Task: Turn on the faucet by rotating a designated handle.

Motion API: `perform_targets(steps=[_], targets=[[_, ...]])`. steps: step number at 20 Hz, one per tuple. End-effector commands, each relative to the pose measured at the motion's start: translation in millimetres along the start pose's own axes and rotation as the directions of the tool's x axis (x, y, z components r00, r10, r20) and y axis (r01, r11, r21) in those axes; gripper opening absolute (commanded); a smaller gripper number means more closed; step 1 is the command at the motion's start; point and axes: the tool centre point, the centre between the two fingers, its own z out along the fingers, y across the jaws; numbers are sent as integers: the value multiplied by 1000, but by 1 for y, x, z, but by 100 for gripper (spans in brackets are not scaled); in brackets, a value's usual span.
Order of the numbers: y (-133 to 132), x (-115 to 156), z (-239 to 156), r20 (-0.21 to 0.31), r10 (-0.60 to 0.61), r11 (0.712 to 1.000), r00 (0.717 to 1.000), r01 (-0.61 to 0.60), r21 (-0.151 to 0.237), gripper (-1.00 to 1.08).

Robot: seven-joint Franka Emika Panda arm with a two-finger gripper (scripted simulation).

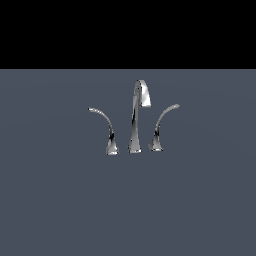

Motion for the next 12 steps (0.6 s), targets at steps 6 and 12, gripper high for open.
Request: perform_targets(steps=[6, 12], targets=[[-3, 2, 3, -1, 14, 1000, 1000, -14, 1, -100], [-13, 8, 13, -2, 66, 998, 998, -66, 3, -100]])
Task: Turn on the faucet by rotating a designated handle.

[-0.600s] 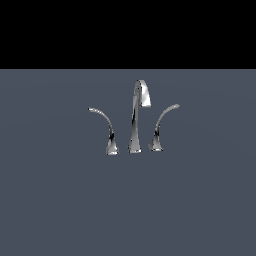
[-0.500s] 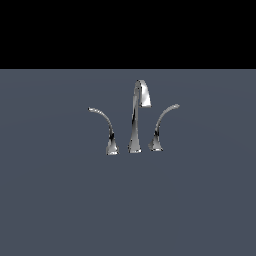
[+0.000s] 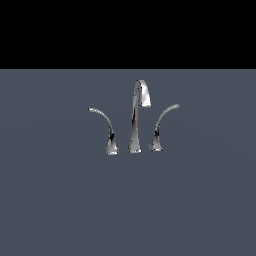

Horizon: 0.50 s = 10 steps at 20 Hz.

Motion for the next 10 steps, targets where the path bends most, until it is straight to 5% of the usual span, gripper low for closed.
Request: perform_targets(steps=[1, 10], targets=[[-5, 3, 6, -1, 28, 1000, 1000, -28, 1, -100], [-36, 25, 38, -6, 190, 982, 982, -190, 8, -100]])
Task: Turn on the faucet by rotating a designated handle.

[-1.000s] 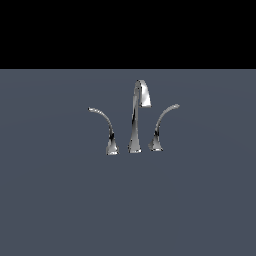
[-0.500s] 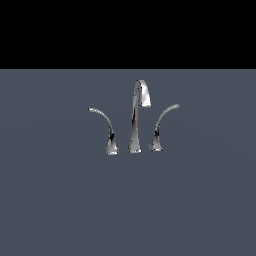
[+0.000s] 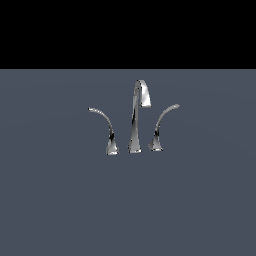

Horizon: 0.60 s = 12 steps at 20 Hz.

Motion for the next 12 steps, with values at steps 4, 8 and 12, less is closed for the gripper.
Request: perform_targets(steps=[4, 8, 12], targets=[[-23, 15, 24, -4, 120, 993, 993, -120, 5, -100], [-39, 29, 42, -7, 208, 978, 978, -208, 10, -100], [-54, 44, 60, -9, 294, 956, 956, -294, 15, -100]])
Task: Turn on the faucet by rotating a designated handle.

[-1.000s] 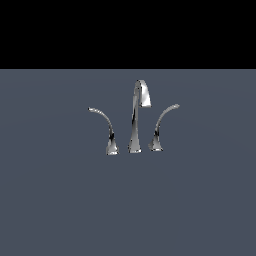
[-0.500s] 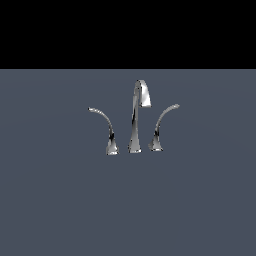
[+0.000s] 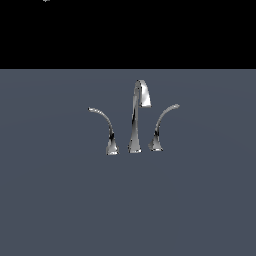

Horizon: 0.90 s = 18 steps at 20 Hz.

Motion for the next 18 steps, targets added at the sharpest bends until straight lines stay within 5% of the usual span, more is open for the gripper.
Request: perform_targets(steps=[1, 9, 18], targets=[[-11, 7, 12, -2, 57, 998, 998, -57, 3, -100], [-44, 33, 47, -7, 230, 973, 973, -230, 13, -100], [-74, 69, 84, -12, 408, 913, 913, -407, 23, -100]])
